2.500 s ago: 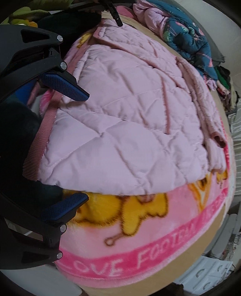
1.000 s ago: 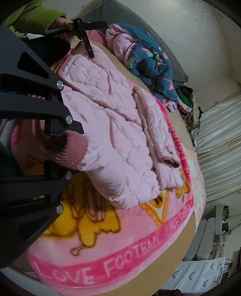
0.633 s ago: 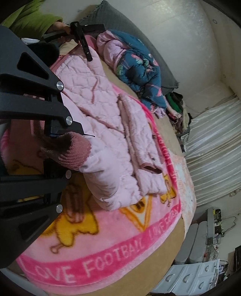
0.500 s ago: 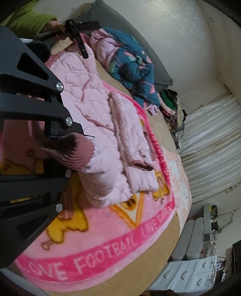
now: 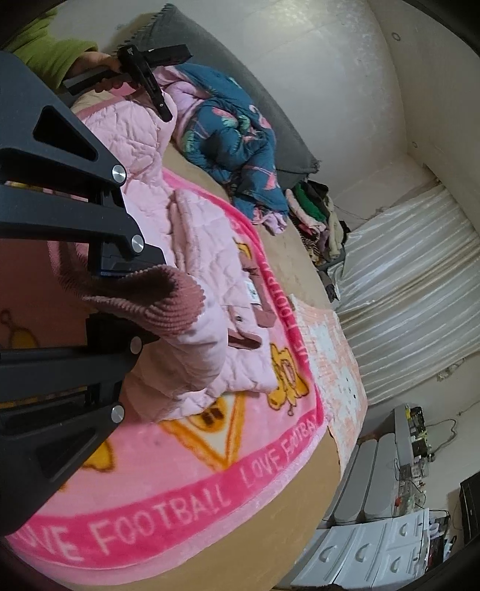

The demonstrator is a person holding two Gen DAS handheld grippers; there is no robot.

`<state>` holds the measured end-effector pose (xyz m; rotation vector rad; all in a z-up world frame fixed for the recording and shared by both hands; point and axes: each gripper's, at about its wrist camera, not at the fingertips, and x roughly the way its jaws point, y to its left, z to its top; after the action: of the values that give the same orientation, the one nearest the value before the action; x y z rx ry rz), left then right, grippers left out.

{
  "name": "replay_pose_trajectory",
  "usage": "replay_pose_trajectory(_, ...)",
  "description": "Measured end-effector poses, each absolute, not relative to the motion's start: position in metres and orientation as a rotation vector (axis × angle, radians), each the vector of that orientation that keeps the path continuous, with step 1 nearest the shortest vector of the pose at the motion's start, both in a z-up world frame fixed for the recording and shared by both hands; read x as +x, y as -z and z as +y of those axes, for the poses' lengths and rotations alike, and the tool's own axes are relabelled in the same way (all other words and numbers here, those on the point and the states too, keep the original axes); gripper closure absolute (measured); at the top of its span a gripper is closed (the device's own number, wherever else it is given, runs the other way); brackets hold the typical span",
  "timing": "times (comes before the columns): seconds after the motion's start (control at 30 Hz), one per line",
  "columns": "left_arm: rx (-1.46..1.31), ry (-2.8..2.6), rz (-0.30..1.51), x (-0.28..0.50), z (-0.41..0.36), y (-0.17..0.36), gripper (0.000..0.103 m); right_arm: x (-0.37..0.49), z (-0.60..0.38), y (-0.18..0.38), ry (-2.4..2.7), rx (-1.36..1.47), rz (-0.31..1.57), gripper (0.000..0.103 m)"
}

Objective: Fold large clothes
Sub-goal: 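Lift the hem with both tools and fold it over toward the collar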

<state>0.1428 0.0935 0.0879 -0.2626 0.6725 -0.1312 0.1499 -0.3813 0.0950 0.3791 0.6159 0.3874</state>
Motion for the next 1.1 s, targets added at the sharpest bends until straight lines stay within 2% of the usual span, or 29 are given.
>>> replay_pose_trajectory(0.6, -0.303, 0.06, 0.639, 0.208, 0.107, -0.113, 0.093, 0.22, -0.388, -0.113, -0.353, 0.464, 0.607, 0.092)
replay_pose_trajectory(1.1, -0.319, -0.015, 0.656, 0.263, 0.118, -0.1, 0.093, 0.29, -0.391, -0.104, -0.336, 0.522, 0.694, 0.089)
